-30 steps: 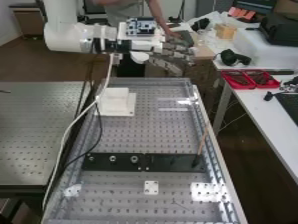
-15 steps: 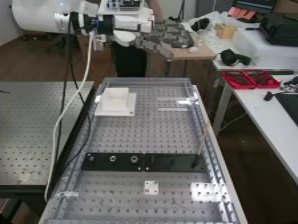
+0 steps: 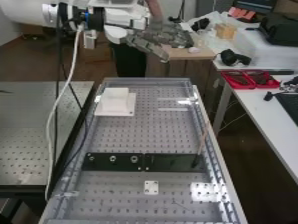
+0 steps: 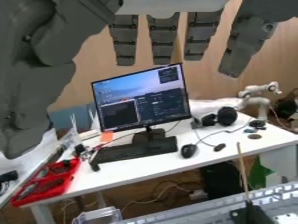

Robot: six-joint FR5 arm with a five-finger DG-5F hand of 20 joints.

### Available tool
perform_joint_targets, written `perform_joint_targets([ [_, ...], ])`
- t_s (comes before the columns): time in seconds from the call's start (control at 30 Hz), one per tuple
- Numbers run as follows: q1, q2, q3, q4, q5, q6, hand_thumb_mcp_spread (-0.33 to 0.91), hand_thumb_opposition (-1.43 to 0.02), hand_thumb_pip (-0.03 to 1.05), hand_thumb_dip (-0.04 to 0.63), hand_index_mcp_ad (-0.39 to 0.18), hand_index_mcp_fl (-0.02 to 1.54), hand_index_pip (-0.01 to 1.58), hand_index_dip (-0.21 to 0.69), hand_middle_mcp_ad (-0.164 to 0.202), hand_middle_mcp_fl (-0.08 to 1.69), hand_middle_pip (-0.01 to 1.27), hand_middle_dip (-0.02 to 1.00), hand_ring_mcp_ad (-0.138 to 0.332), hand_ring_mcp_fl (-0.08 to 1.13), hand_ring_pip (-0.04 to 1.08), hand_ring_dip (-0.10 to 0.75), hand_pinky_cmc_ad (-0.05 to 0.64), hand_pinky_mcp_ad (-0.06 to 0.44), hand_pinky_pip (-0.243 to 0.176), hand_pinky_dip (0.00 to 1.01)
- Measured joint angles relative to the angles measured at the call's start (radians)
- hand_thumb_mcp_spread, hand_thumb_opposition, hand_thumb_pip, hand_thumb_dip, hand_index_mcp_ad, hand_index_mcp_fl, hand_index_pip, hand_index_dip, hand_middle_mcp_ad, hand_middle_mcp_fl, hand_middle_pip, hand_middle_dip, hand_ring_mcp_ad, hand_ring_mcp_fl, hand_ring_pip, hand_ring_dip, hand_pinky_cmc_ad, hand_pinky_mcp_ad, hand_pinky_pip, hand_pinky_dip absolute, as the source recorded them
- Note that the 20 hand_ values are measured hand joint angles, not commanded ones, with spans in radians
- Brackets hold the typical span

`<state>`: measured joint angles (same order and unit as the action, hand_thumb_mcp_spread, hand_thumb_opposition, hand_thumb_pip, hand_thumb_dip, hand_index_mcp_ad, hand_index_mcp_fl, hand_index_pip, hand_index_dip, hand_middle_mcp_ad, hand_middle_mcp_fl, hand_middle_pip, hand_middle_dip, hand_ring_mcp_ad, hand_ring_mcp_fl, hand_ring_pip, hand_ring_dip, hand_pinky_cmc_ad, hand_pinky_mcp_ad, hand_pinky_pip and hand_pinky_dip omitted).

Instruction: Grab the paper clip and place it in the clear container

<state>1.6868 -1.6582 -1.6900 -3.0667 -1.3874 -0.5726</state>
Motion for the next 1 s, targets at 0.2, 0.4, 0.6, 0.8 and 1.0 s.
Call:
perform_joint_targets([
  [0.2,-0.01,0.009,-0.004,0.004,-0.01,-0.034,0.24,-0.7,0.37,0.086,-0.098,0.08,0.1,0.222,0.073,0.01,0.12,0.17,0.148,0.0,0.06,0.087,0.401,0.295,-0.124,0.41],
  [0.4,-0.018,0.021,-0.009,0.03,-0.022,-0.087,0.22,-0.69,0.37,0.068,-0.098,0.08,0.1,0.164,0.073,0.01,0.12,0.17,0.148,0.0,0.08,0.094,0.401,0.295,-0.12,0.41],
  [0.6,-0.024,0.027,-0.012,0.029,-0.022,-0.089,0.21,-0.7,0.39,0.066,-0.098,0.08,0.1,0.124,0.075,0.01,0.12,0.17,0.147,0.0,0.08,0.094,0.401,0.295,-0.12,0.41],
  [0.8,-0.037,0.032,-0.024,0.033,-0.022,-0.09,0.21,-0.7,0.4,0.063,-0.096,0.07,0.1,0.108,0.075,0.01,0.12,0.17,0.147,0.0,0.08,0.094,0.401,0.295,-0.12,0.41],
  [1.0,-0.043,0.03,-0.029,0.036,-0.032,-0.094,0.21,-0.7,0.4,0.063,-0.096,0.07,0.1,0.094,0.075,0.01,0.12,0.17,0.15,0.0,0.08,0.094,0.401,0.291,-0.12,0.41],
])
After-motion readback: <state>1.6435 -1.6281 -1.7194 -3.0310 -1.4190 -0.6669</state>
